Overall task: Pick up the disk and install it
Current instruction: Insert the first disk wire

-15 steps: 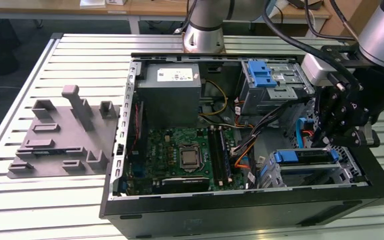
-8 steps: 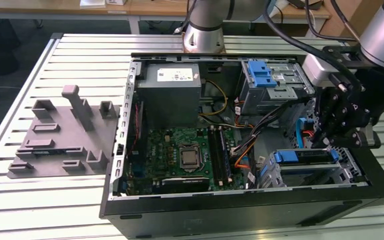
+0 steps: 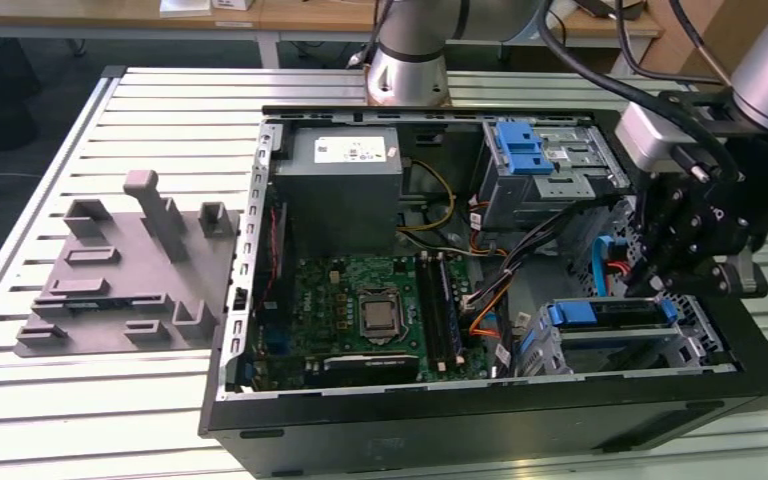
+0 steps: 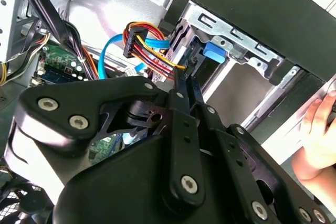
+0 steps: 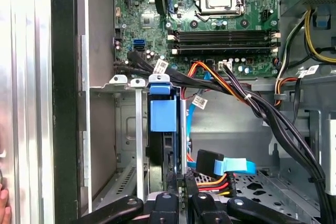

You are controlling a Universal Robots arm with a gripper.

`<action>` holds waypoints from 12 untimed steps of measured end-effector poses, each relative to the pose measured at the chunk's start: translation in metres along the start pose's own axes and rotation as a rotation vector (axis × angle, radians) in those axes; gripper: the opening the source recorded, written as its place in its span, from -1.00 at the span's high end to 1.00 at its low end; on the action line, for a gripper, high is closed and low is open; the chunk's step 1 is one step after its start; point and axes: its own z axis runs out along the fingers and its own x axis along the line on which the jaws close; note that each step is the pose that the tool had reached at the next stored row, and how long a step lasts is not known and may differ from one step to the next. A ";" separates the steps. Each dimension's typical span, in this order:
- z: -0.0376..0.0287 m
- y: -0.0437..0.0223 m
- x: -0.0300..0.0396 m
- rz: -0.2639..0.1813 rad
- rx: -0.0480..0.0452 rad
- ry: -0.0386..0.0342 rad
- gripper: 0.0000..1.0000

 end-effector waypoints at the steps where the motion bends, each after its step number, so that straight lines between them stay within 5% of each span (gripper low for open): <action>1: 0.0001 0.0000 0.0009 0.000 -0.0002 0.0001 0.66; 12: 0.0037 -0.0003 0.0046 0.011 -0.0018 0.0002 0.66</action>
